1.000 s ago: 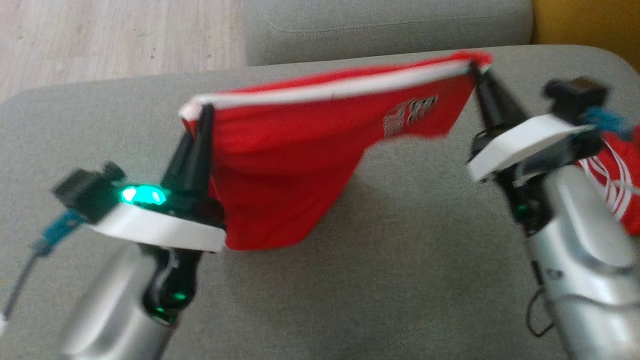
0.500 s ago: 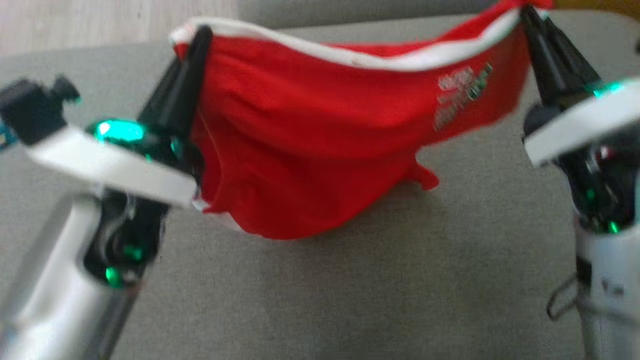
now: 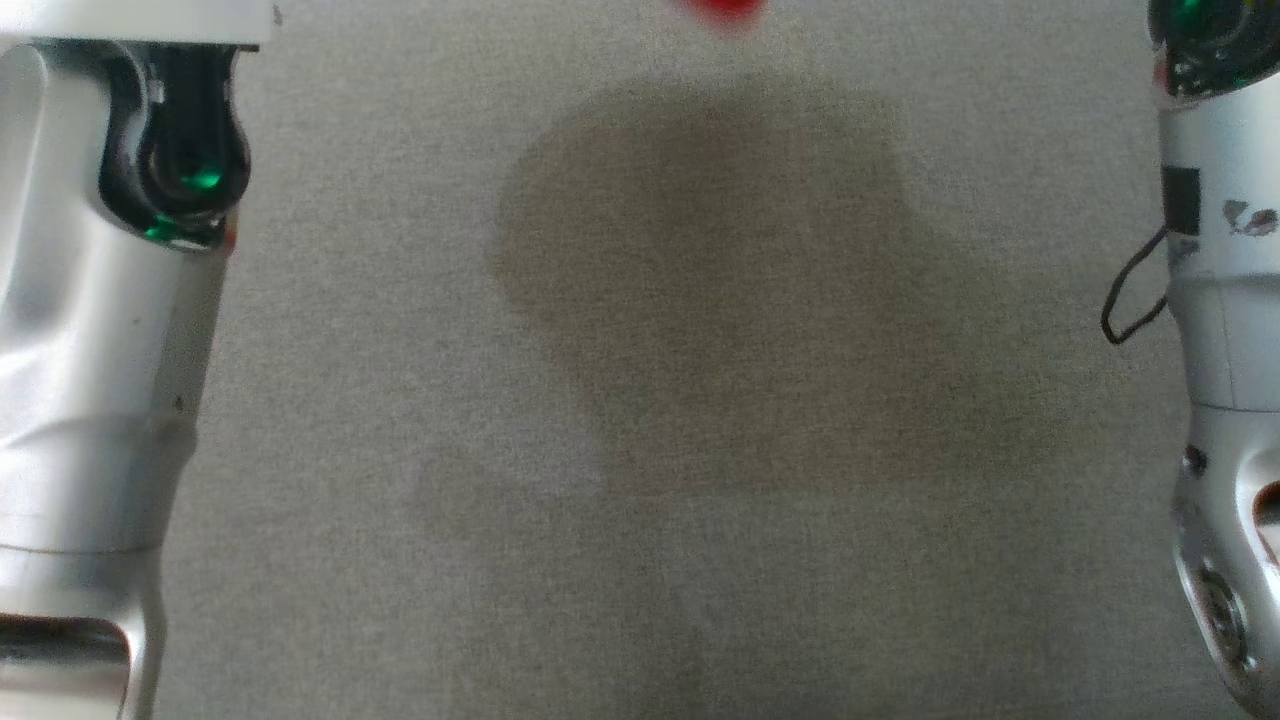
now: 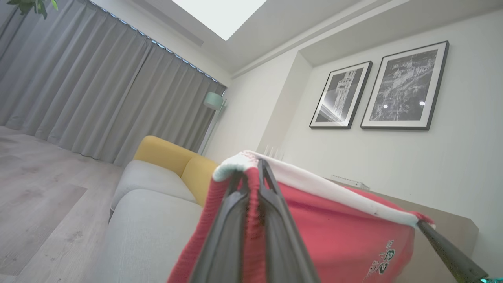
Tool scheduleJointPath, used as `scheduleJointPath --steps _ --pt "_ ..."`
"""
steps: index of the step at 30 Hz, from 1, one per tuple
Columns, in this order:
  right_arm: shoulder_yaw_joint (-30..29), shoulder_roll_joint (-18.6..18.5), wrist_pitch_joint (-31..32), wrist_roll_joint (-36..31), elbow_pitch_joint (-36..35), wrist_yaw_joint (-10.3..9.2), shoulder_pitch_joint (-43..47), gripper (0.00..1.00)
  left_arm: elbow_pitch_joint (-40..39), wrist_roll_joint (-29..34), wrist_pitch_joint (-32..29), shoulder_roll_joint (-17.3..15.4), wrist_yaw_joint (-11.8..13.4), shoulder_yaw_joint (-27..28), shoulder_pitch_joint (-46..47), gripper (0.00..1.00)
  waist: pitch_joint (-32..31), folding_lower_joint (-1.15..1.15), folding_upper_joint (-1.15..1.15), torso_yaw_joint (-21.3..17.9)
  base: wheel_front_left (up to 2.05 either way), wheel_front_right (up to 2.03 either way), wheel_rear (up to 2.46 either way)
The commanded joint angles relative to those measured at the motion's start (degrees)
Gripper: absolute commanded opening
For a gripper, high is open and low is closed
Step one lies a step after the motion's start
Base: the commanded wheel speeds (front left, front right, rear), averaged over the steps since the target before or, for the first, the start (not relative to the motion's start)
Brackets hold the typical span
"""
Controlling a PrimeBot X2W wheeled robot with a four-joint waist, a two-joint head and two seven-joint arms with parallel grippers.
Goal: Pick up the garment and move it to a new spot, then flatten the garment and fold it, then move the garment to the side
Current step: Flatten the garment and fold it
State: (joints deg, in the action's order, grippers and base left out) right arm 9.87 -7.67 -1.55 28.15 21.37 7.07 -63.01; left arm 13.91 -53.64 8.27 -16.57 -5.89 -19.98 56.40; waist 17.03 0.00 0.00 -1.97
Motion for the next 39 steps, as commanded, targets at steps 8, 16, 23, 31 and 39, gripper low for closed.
scheduleJointPath --steps 8,16,23,31,39 --pt "4.24 -3.58 8.64 1.47 7.84 0.42 10.97 0.0 2.28 -0.89 0.41 -3.19 -1.52 -6.2 -9.11 0.0 -3.47 0.0 0.0 0.6 0.0 0.0 0.0" --pt "5.86 -5.94 23.89 2.81 5.51 0.42 31.89 0.0 2.5 -4.61 -5.08 -6.01 -1.58 -16.27 -28.35 0.0 -7.69 0.0 0.0 -0.06 0.0 0.0 0.0" --pt "-1.57 -9.99 40.19 2.28 -11.98 0.42 51.04 0.0 -10.43 -10.98 -16.98 -12.15 2.19 -21.82 -44.11 0.0 -10.28 0.0 0.0 1.2 0.0 0.0 0.0" --pt "-18.03 -4.51 57.6 -7.21 -47.01 0.42 69.65 0.0 -32.79 -16.22 -20.69 -18.44 9.93 -21.45 -55.39 0.0 -9.5 0.0 0.0 4.17 0.0 0.0 0.0" --pt "-12.04 -4.45 52.31 -7.13 -44.06 0.42 56.4 0.0 -31.09 -16.22 -14.59 -12.6 9.63 -18.24 -52.47 0.0 -8.3 0.0 0.0 6.63 0.0 0.0 0.0"
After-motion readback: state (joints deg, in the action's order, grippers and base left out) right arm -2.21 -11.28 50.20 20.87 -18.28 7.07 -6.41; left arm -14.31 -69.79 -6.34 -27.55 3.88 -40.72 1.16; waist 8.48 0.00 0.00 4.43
